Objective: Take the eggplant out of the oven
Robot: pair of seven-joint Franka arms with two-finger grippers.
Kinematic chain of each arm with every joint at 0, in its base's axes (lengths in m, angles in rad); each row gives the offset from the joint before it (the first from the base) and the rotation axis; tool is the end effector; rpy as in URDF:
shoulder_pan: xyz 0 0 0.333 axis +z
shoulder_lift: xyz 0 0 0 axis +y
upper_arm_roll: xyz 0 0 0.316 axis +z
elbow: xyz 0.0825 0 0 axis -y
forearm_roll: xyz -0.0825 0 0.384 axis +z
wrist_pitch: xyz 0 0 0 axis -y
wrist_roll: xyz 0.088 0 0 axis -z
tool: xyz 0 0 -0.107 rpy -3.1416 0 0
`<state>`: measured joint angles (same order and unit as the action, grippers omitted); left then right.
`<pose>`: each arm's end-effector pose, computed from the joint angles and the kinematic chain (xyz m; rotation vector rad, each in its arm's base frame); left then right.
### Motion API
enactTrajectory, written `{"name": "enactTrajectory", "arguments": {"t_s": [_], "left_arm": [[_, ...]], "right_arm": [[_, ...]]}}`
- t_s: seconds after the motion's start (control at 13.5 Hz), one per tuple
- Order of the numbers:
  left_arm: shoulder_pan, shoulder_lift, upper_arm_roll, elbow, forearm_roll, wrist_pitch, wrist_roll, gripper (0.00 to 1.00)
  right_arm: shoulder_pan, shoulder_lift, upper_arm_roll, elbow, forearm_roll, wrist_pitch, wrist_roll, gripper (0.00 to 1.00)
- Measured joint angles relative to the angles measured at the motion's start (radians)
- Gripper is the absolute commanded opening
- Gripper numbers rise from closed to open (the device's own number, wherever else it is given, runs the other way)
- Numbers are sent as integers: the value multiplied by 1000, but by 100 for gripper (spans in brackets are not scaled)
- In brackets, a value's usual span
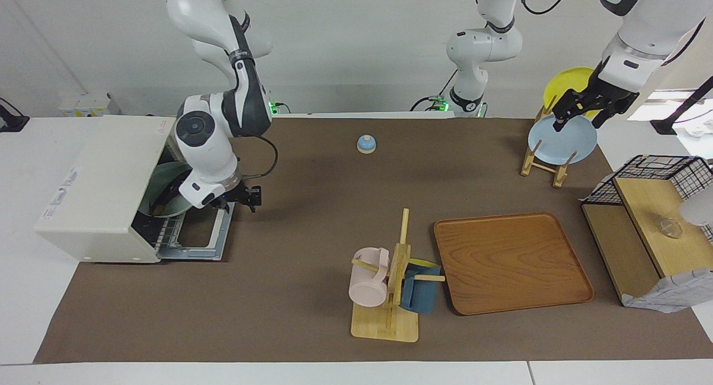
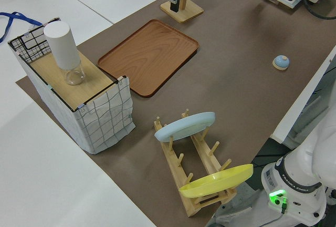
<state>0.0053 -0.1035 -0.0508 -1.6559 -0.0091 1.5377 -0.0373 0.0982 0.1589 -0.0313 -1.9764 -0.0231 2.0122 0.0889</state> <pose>0.5176 -0.0260 0.6370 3.1382 -0.0127 -0.0235 0.5730 0.0375 0.3793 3.1012 -0.0167 -0.1874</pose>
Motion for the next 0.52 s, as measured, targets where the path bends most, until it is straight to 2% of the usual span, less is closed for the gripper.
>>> {"name": "enactTrajectory", "arguments": {"t_s": [0.37, 0.52], "left_arm": [[0, 0, 0, 0, 0, 0, 0, 100], [0, 0, 0, 0, 0, 0, 0, 100]], "right_arm": [[-78, -24, -4, 0, 0, -92, 22, 73], [-100, -24, -4, -4, 0, -98, 34, 68]]}}
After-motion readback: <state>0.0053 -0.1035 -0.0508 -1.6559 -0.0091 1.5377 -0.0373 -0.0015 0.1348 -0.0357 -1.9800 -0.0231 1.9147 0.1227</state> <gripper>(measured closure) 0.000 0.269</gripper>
